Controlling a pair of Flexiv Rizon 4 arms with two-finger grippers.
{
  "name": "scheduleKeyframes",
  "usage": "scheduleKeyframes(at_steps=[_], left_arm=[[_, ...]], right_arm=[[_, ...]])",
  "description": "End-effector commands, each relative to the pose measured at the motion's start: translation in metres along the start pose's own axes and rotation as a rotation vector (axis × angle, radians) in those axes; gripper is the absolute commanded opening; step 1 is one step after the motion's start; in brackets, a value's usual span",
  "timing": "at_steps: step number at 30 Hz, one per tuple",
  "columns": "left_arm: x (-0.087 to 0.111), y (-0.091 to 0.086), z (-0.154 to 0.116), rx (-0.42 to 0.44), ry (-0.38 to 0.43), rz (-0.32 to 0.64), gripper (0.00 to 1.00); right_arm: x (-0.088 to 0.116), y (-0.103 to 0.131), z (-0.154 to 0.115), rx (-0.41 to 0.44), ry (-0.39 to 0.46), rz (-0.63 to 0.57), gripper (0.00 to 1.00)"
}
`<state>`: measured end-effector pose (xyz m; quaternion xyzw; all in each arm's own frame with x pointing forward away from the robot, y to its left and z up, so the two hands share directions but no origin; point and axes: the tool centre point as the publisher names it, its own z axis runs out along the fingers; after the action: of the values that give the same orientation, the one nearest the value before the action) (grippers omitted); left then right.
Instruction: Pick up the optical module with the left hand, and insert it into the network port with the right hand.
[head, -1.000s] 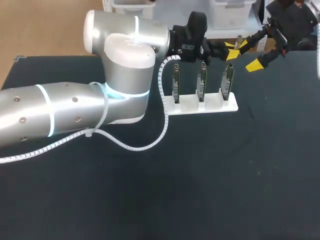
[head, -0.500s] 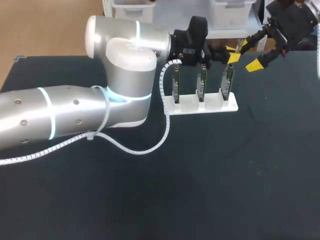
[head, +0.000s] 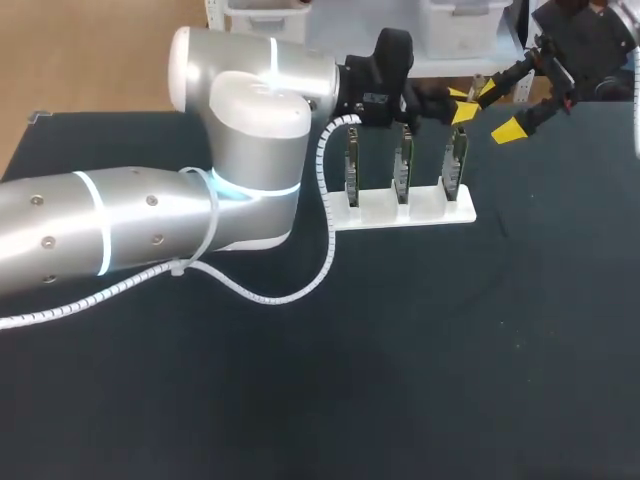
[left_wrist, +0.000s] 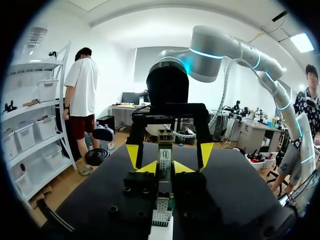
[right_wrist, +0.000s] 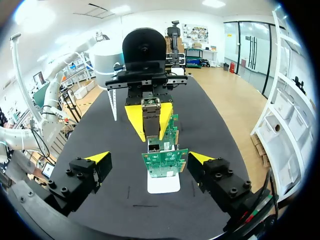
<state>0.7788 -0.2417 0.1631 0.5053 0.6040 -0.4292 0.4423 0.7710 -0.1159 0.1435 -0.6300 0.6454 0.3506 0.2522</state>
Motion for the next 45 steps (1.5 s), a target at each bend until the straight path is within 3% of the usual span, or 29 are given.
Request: scheduleKeyframes(at_steps=[1,45], left_arm=[[0.0004,0.0002,-0.0043,-0.003,0.006,-0.002,0.0],[0.0008,0.0004,-0.0011,0.008,0.032,-0.003,0.0]], right_arm=[[0.0004,0.0022,0.0005,0.005,0.0,-0.001,1.0],[0.0004,0.0022,0.0005,0.005,0.0,-0.001,1.0]])
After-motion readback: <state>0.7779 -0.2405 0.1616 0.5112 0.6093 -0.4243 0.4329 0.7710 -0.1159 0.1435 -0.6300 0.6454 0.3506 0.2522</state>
